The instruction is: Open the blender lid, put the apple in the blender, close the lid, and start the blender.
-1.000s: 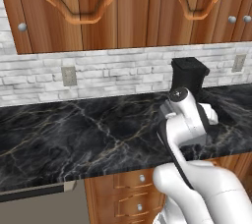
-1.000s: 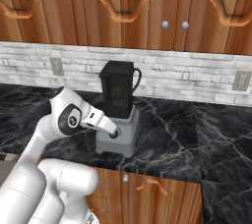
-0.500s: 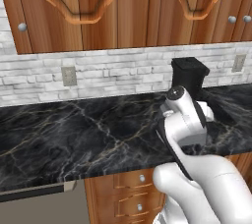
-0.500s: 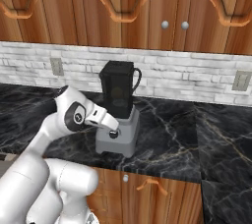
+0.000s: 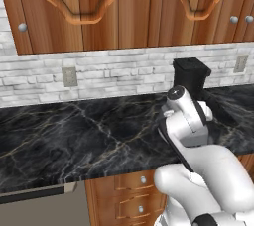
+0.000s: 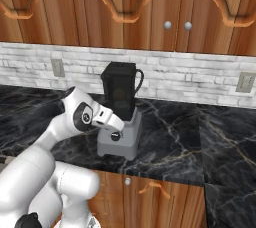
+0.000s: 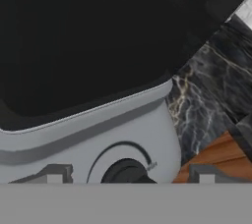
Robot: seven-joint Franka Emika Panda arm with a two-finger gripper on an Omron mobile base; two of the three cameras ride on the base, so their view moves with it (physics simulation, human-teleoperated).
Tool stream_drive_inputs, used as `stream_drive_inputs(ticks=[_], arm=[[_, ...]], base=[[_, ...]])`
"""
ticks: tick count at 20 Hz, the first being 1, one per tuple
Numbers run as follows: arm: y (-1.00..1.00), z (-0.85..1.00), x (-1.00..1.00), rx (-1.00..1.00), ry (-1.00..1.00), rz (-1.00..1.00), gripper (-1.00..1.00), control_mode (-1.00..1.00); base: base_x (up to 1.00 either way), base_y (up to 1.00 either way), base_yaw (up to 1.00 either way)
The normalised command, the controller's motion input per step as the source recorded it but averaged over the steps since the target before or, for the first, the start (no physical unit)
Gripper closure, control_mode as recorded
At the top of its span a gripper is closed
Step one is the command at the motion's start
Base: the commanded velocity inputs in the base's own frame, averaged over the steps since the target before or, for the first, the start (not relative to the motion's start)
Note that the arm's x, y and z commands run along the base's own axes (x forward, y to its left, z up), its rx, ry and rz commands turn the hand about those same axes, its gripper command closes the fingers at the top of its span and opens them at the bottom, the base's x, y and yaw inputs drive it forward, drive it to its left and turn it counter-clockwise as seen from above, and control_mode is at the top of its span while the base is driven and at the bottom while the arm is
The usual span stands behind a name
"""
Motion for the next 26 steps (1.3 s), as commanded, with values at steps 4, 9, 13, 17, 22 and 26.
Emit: stream_drive_inputs(ticks=[4, 9, 13, 17, 22, 26], arm=[[-0.12, -0.41, 0.28, 0.0, 0.0, 0.0, -1.0, -1.0], [-0.09, -0.78, 0.06, 0.0, -0.06, 0.0, -1.0, -1.0], [0.0, -0.94, -0.01, 0.0, -0.2, 0.0, -1.0, -1.0], [0.06, -0.77, 0.0, 0.0, -0.14, -0.02, -1.0, -1.0], [0.03, -0.3, 0.0, 0.0, -0.01, -0.03, -1.0, -1.0], [0.0, 0.19, -0.28, 0.0, 0.0, -0.04, -1.0, -1.0]], base=[[0.0, 0.0, 0.0], [0.0, 0.0, 0.0], [0.0, 0.0, 0.0], [0.0, 0.0, 0.0], [0.0, 0.0, 0.0], [0.0, 0.0, 0.0]])
